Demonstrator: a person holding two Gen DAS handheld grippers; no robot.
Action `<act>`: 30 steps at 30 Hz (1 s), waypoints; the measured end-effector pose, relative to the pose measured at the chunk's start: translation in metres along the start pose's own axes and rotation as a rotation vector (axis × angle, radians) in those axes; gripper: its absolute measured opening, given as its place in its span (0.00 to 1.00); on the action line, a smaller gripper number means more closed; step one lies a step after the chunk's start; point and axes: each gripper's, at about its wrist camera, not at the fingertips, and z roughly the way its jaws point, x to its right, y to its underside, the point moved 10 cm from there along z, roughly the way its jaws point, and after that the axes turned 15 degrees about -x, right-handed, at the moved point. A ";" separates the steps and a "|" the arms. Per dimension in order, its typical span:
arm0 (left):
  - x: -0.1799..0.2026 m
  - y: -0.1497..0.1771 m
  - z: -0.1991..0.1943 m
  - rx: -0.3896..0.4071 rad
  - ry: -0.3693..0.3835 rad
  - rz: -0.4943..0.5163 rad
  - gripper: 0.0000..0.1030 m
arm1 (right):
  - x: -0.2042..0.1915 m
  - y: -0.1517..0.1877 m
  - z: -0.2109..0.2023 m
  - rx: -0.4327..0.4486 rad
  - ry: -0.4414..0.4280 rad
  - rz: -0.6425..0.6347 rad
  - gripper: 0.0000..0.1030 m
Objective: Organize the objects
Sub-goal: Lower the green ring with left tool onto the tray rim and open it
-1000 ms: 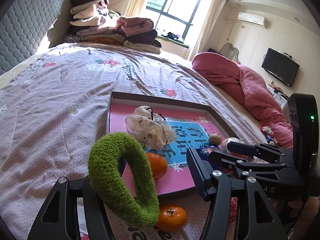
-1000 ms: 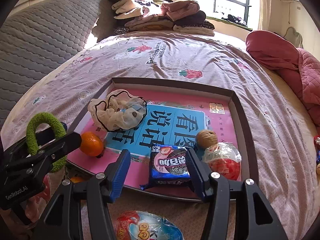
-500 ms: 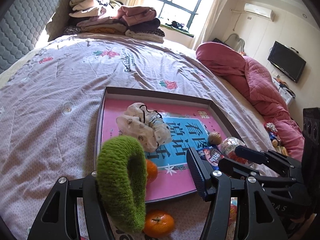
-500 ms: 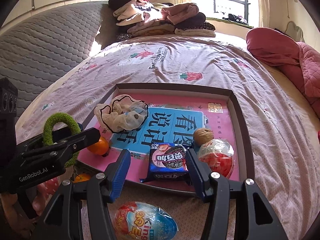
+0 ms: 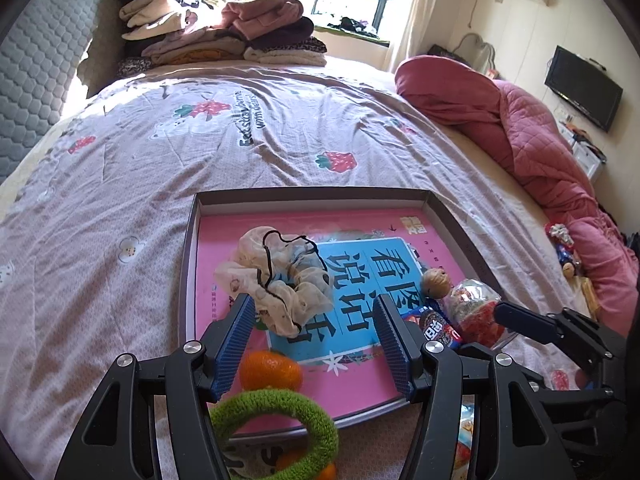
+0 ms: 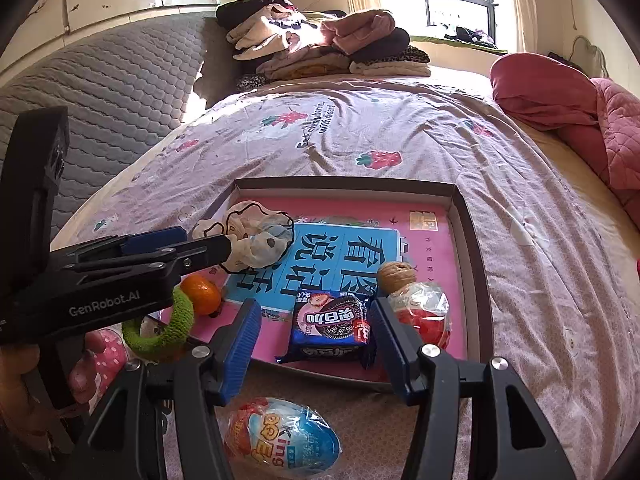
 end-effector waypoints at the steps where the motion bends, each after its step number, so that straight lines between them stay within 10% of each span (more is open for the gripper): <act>1: 0.000 -0.001 0.000 0.001 -0.003 0.000 0.61 | 0.002 0.000 -0.001 0.002 0.001 0.000 0.55; 30: 0.019 0.032 -0.088 0.147 -0.038 0.039 0.61 | -0.013 0.006 -0.069 0.092 0.035 -0.020 0.55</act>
